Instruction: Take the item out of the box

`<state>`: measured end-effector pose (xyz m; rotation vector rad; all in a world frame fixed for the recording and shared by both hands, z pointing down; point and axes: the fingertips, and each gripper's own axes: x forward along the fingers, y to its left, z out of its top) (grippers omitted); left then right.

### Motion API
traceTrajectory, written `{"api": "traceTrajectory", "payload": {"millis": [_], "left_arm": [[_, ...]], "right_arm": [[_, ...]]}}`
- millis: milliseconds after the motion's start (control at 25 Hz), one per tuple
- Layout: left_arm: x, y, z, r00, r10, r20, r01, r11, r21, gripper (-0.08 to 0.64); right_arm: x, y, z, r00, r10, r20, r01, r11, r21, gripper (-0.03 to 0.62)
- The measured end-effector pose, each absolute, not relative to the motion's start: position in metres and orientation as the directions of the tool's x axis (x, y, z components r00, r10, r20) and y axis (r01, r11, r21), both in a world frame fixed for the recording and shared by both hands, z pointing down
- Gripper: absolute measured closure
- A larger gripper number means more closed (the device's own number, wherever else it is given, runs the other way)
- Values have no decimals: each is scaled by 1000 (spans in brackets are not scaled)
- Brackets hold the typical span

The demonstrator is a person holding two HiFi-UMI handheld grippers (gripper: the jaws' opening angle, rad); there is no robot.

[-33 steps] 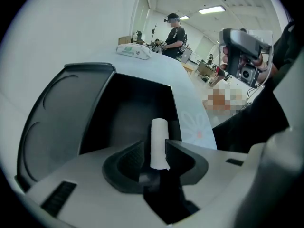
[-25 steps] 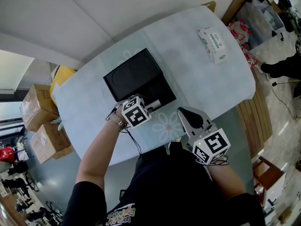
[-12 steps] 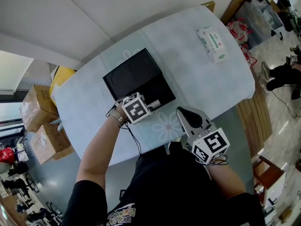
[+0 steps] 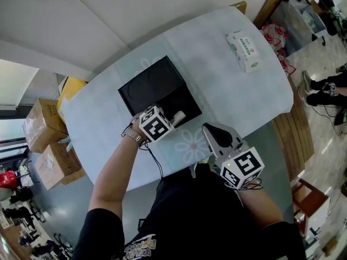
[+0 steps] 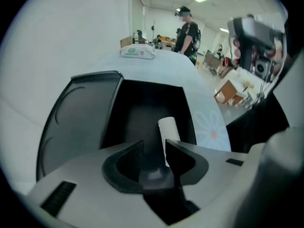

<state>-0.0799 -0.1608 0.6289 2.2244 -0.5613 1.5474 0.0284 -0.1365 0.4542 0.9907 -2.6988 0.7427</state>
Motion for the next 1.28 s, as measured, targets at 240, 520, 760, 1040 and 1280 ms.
{"api": "traceTrajectory", "payload": {"millis": [240,520,760,1040,1280], "left_arm": [[-79,-157,627,359,-80,930,-561,-815,147,413],[-70,-147,616,412,19,911,-520,-816,252,407],[-63,-142,631,350,106,931,-466,-843,270,410],[-60,-162,638,287,-61,956,-489,-867,91,410],[-64,-174,645,221,-163,962,-487,-873,-36,430]], "right_arm": [[32,-135,458,-760,-561,327,-649,647,-400,583],[36,-134,459,-762,-562,321,-647,646,-405,583],[38,-134,460,-759,-563,327,-651,639,-410,583],[45,-139,462,-750,-572,332,-661,627,-414,583],[49,-141,463,-747,-577,331,-664,619,-420,583]]}}
